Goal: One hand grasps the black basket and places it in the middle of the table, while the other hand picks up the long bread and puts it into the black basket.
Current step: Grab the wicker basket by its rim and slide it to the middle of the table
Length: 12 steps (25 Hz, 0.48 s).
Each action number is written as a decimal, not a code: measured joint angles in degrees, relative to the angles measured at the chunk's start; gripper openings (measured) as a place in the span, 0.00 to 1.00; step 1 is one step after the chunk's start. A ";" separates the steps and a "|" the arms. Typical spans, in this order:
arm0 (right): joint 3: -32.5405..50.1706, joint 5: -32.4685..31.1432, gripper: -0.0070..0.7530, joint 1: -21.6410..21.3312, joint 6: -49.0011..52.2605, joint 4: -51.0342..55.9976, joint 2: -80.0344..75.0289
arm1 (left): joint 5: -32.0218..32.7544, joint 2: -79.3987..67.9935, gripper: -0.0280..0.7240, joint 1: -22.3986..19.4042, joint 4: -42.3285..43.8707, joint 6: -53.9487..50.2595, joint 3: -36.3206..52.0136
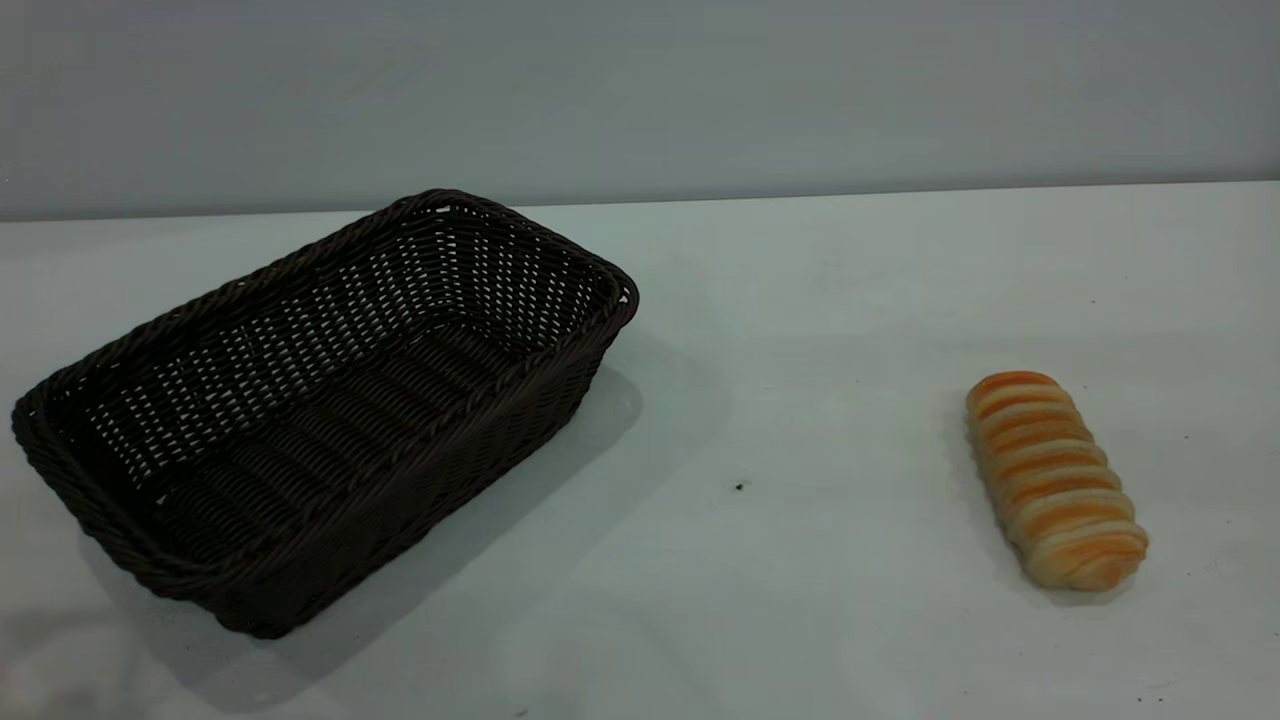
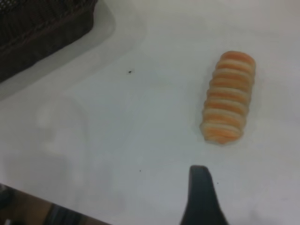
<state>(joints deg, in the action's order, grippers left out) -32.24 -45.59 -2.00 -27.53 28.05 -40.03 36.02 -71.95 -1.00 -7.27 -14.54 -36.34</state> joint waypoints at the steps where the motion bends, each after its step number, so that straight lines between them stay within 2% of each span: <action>1: 0.00 0.09 0.69 0.00 -0.06 0.00 0.00 | -0.23 -2.96 0.75 0.00 0.00 -0.44 -1.46; 7: 0.00 0.19 0.69 0.00 -0.18 0.00 0.00 | -3.04 -18.24 0.75 0.00 0.00 -4.96 -10.72; 12: 0.00 0.67 0.69 0.00 -0.18 0.00 0.00 | -3.97 -27.81 0.75 0.16 0.00 -9.90 -15.07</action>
<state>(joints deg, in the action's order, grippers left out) -32.24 -44.92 -2.00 -27.72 28.05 -40.03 32.05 -99.76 -0.84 -7.27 -24.44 -51.41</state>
